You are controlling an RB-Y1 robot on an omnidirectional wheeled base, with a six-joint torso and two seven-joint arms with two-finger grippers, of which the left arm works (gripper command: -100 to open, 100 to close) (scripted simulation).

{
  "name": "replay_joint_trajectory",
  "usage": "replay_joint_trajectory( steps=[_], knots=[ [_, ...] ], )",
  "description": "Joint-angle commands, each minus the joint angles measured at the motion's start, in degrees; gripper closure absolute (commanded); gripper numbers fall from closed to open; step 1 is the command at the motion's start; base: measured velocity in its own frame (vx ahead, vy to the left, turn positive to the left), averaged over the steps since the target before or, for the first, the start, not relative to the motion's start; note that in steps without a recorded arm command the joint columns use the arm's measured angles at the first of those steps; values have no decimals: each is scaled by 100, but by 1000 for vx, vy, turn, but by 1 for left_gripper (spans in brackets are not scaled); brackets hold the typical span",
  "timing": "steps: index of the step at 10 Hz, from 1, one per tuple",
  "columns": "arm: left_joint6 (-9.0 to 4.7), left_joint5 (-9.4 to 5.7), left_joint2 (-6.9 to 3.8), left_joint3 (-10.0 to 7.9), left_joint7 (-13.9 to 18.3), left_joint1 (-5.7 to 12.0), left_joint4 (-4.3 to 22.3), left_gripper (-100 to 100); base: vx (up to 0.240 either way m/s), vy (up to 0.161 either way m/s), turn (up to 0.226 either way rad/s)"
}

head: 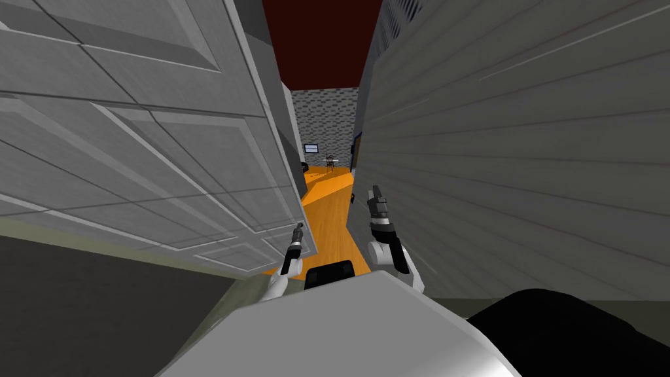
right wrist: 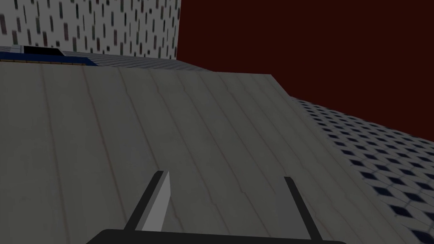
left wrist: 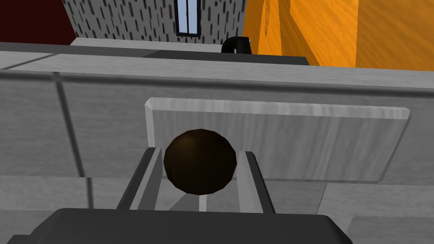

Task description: Push the door open

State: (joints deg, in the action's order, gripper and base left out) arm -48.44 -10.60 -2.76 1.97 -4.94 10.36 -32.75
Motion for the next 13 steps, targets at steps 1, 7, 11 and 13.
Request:
replay_joint_trajectory(
  steps=[1, 7, 11, 13],
  knots=[
    [-10, -2, -1, -2, 4, 2, -6, 100, -7, -1, 2],
    [-17, -120, -122, -225, -182, 29, 20, 100, 151, 6, 44],
    [-47, -199, -45, -344, -329, 198, 226, -100, 69, 7, 132],
    [-19, -217, 48, -365, -387, 219, 217, -100, -184, -115, 64]
  ],
)
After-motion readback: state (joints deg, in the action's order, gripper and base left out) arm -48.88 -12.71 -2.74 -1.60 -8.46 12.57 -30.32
